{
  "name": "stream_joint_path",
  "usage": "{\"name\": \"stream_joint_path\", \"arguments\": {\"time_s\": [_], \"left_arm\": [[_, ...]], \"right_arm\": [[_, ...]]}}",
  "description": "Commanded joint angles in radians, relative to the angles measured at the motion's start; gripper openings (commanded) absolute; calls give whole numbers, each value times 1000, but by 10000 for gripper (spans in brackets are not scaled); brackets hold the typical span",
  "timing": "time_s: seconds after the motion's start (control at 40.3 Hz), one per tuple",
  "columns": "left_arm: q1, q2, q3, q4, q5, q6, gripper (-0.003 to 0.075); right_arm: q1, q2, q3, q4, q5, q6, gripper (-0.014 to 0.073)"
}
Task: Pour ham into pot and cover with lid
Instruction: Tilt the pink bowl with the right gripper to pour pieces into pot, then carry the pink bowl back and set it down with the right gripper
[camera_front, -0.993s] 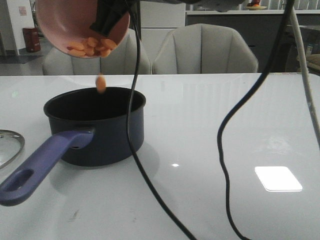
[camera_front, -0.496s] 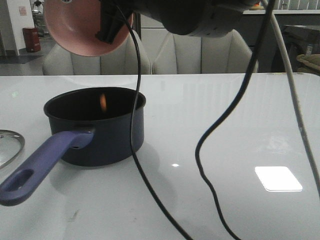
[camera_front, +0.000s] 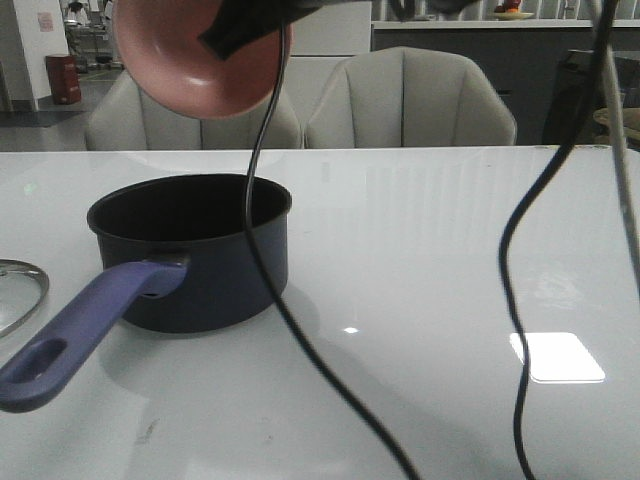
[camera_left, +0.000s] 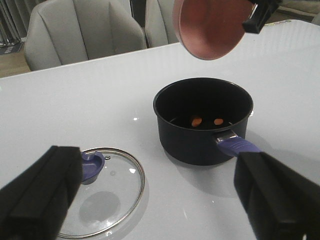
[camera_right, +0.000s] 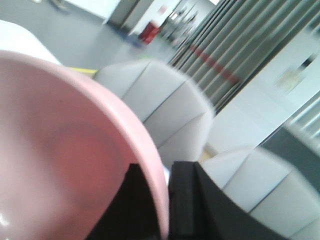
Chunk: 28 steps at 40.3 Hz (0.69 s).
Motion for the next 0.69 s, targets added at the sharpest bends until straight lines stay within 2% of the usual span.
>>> {"name": "stream_joint_path", "arguments": {"time_s": [0.0,0.199,0.347,0.447,0.521,0.596,0.67], "left_arm": [[-10,11,-25,-10,-80,-10,648],[-10,11,-25,-10,-80,-10,648],[-10,11,-25,-10,-80,-10,648],[-10,11,-25,-10,-80,-10,648],[-10,11,-25,-10,-80,-10,648],[-10,11,-25,-12,-80,-10,648],[-10,11,-25,-12,-80,-10,648]], "right_arm": [[-47,-117,-67,142,138,30,138],[-211,-218,-78,446,401,30,138],[-391,-279,-78,568,719,31,138],[-513,-298,-78,573,886,40,138],[-604,-304,-78,556,1007,93,138],[-677,-306,-78,498,1102,169,138],[-740,-306,-78,376,1157,267,138]]}}
